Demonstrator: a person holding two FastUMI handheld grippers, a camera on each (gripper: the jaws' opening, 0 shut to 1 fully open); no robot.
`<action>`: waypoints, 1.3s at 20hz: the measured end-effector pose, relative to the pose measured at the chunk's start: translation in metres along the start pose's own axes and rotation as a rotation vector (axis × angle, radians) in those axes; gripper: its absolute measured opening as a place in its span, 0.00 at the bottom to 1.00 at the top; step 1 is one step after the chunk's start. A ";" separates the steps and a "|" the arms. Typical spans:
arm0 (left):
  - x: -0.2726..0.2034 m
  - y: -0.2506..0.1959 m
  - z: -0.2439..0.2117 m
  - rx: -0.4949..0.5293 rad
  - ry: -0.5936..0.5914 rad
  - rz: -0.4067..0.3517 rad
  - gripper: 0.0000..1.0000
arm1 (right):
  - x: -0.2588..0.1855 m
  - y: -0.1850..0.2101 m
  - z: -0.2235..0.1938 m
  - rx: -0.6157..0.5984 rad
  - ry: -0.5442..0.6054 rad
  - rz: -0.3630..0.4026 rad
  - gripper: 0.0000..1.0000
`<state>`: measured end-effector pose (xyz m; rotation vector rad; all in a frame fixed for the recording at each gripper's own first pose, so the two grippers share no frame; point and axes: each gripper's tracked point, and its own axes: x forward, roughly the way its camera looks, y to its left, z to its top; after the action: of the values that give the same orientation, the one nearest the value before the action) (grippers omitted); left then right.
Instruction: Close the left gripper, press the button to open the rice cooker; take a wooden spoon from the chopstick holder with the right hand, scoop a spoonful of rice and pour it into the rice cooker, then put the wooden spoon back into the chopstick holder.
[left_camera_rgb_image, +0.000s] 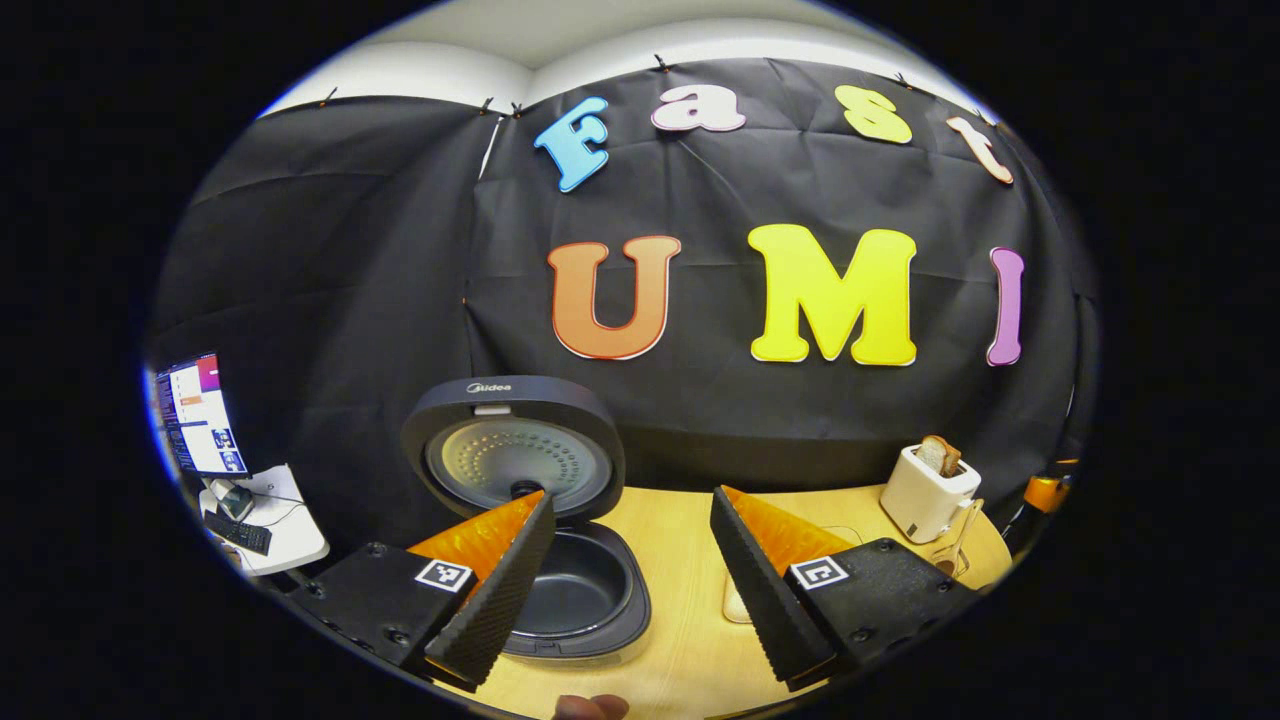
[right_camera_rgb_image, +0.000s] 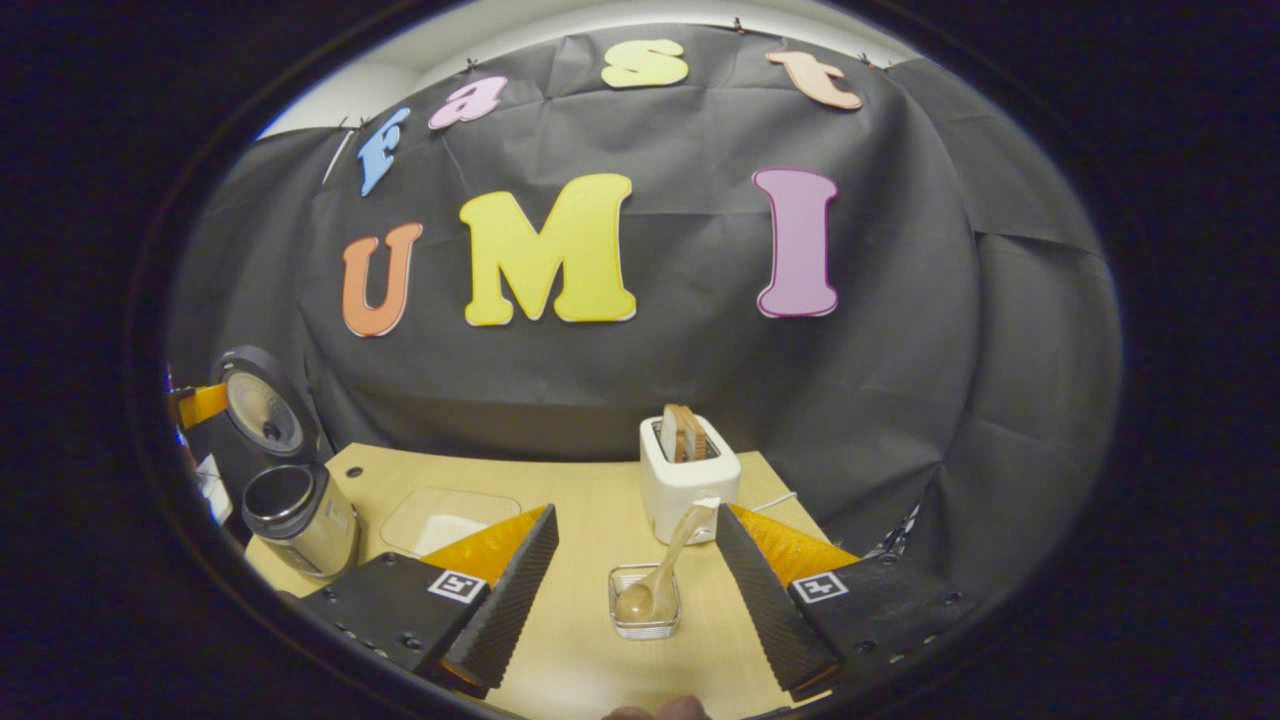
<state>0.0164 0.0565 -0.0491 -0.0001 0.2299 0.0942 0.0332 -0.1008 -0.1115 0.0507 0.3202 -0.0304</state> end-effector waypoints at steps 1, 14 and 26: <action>-0.001 -0.005 0.002 -0.001 0.001 -0.011 0.99 | 0.008 -0.004 -0.007 0.015 0.024 0.006 0.95; 0.001 -0.033 0.007 0.029 0.025 0.014 0.99 | 0.147 -0.033 -0.099 0.147 0.307 0.062 0.95; -0.001 -0.030 0.001 0.044 0.060 0.063 0.99 | 0.202 -0.018 -0.134 0.271 0.408 0.112 0.31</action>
<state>0.0183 0.0262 -0.0486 0.0484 0.2922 0.1517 0.1819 -0.1161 -0.3024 0.3469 0.7197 0.0486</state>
